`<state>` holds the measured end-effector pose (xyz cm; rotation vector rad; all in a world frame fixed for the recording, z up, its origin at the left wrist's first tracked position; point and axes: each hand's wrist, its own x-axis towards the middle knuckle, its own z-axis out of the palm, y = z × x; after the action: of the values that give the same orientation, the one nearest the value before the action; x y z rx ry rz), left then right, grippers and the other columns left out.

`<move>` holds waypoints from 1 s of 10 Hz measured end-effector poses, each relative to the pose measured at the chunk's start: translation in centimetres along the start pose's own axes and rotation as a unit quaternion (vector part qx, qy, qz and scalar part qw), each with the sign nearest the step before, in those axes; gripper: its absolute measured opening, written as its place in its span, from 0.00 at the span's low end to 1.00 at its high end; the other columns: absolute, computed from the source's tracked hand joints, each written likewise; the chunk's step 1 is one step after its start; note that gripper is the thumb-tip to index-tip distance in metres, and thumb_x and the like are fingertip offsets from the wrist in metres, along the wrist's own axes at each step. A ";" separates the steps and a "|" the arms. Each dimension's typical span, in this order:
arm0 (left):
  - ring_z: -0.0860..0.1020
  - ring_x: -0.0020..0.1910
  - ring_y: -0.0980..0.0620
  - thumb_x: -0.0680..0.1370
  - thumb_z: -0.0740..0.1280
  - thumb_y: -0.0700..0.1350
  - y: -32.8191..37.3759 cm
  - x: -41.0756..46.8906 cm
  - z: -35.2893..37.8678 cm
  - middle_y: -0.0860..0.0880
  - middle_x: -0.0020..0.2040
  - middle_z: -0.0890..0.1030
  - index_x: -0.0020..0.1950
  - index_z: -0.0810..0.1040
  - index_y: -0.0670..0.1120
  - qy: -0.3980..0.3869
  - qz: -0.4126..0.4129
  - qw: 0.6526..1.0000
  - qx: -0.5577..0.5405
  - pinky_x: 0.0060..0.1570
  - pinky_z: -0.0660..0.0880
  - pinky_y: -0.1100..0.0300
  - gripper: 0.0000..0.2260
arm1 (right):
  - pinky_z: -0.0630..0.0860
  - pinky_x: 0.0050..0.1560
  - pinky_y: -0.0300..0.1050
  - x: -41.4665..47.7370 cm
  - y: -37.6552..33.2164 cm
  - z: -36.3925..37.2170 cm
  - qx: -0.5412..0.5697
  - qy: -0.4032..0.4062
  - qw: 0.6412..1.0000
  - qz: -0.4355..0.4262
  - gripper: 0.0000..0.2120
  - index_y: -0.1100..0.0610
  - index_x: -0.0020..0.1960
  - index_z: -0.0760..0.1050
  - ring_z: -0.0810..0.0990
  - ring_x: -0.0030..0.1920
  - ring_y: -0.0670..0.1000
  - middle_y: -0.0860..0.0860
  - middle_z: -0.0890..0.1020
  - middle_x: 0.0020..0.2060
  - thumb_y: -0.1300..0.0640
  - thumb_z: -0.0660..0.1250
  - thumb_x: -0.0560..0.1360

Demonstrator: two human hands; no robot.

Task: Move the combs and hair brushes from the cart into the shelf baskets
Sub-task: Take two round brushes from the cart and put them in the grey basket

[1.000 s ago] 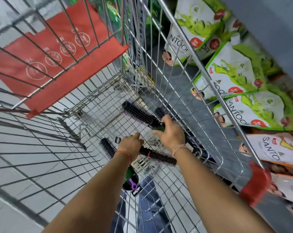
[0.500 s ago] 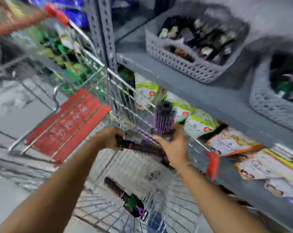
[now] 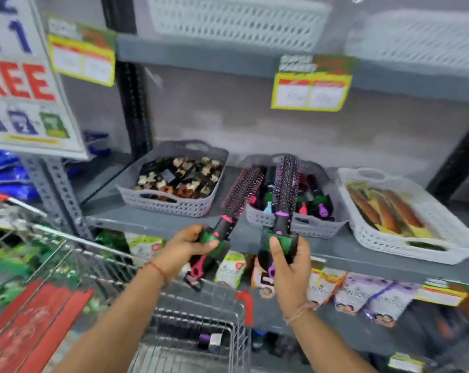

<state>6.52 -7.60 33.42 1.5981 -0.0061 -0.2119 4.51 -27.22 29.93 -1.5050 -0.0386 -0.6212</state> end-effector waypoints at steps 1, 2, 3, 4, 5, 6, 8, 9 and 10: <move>0.79 0.25 0.62 0.75 0.62 0.29 2.6 3.0 6.1 0.54 0.24 0.82 0.38 0.75 0.42 0.009 0.031 0.997 -0.073 0.31 0.77 0.71 0.11 | 0.72 0.38 0.37 3.3 -1.0 -2.9 0.013 0.074 0.997 0.029 0.05 0.55 0.42 0.70 0.72 0.33 0.43 0.47 0.75 0.32 0.54 0.65 0.73; 0.75 0.17 0.63 0.77 0.62 0.33 5.4 6.0 10.8 0.55 0.18 0.79 0.34 0.73 0.44 0.033 0.022 0.991 -0.127 0.22 0.73 0.72 0.12 | 0.71 0.26 0.36 7.3 -1.6 -5.6 0.013 0.129 0.990 0.055 0.09 0.58 0.45 0.71 0.69 0.24 0.41 0.44 0.72 0.21 0.52 0.65 0.74; 0.76 0.17 0.61 0.79 0.59 0.34 7.6 9.2 13.9 0.53 0.17 0.78 0.36 0.72 0.43 0.016 0.001 0.991 -0.130 0.27 0.75 0.66 0.12 | 0.69 0.31 0.43 11.4 -2.2 -7.5 -0.017 0.144 0.987 0.067 0.15 0.63 0.47 0.71 0.68 0.26 0.50 0.54 0.70 0.23 0.50 0.65 0.74; 0.78 0.32 0.50 0.79 0.56 0.32 9.0 12.3 15.8 0.48 0.27 0.81 0.45 0.74 0.40 -0.014 -0.017 0.995 -0.096 0.48 0.73 0.55 0.09 | 0.69 0.40 0.52 15.3 -2.5 -8.5 -0.083 0.126 0.985 0.082 0.15 0.59 0.42 0.74 0.70 0.33 0.55 0.57 0.72 0.28 0.46 0.65 0.73; 0.71 0.49 0.48 0.78 0.57 0.31 9.1 15.4 17.1 0.42 0.48 0.76 0.51 0.72 0.40 0.026 -0.021 0.999 -0.017 0.51 0.67 0.56 0.08 | 0.71 0.40 0.50 18.2 -2.6 -9.0 -0.140 0.075 0.977 0.145 0.15 0.54 0.31 0.73 0.71 0.30 0.55 0.52 0.73 0.22 0.48 0.64 0.73; 0.70 0.49 0.49 0.77 0.62 0.33 8.6 17.2 17.7 0.40 0.50 0.74 0.61 0.72 0.30 0.079 -0.052 0.995 0.030 0.44 0.67 0.56 0.13 | 0.69 0.29 0.40 20.4 -1.7 -9.0 -0.107 0.039 0.969 0.219 0.13 0.52 0.30 0.69 0.72 0.29 0.50 0.50 0.73 0.27 0.57 0.63 0.73; 0.77 0.62 0.40 0.75 0.68 0.45 6.1 20.1 16.5 0.35 0.63 0.78 0.62 0.74 0.33 0.103 -0.110 0.947 0.284 0.56 0.74 0.53 0.21 | 0.70 0.49 0.44 22.8 1.9 -9.1 -0.276 -0.079 0.922 0.260 0.15 0.67 0.57 0.73 0.75 0.57 0.59 0.63 0.77 0.55 0.58 0.64 0.75; 0.77 0.61 0.42 0.74 0.67 0.53 5.9 20.2 16.3 0.39 0.61 0.79 0.61 0.76 0.36 0.089 -0.106 0.882 0.450 0.59 0.73 0.55 0.24 | 0.72 0.52 0.43 22.4 3.1 -8.8 -0.331 -0.091 0.901 0.264 0.18 0.69 0.58 0.71 0.76 0.58 0.60 0.63 0.77 0.59 0.59 0.67 0.73; 0.77 0.61 0.45 0.75 0.63 0.58 5.5 20.2 16.2 0.41 0.61 0.80 0.60 0.76 0.38 0.070 -0.100 0.849 0.514 0.60 0.73 0.57 0.25 | 0.72 0.50 0.42 22.7 3.8 -8.1 -0.373 -0.103 0.886 0.254 0.17 0.67 0.58 0.70 0.77 0.57 0.59 0.62 0.78 0.58 0.61 0.67 0.72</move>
<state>24.83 -26.64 35.83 2.6952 0.1902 -0.2728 22.42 -43.06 34.73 -2.2115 0.4709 -0.0225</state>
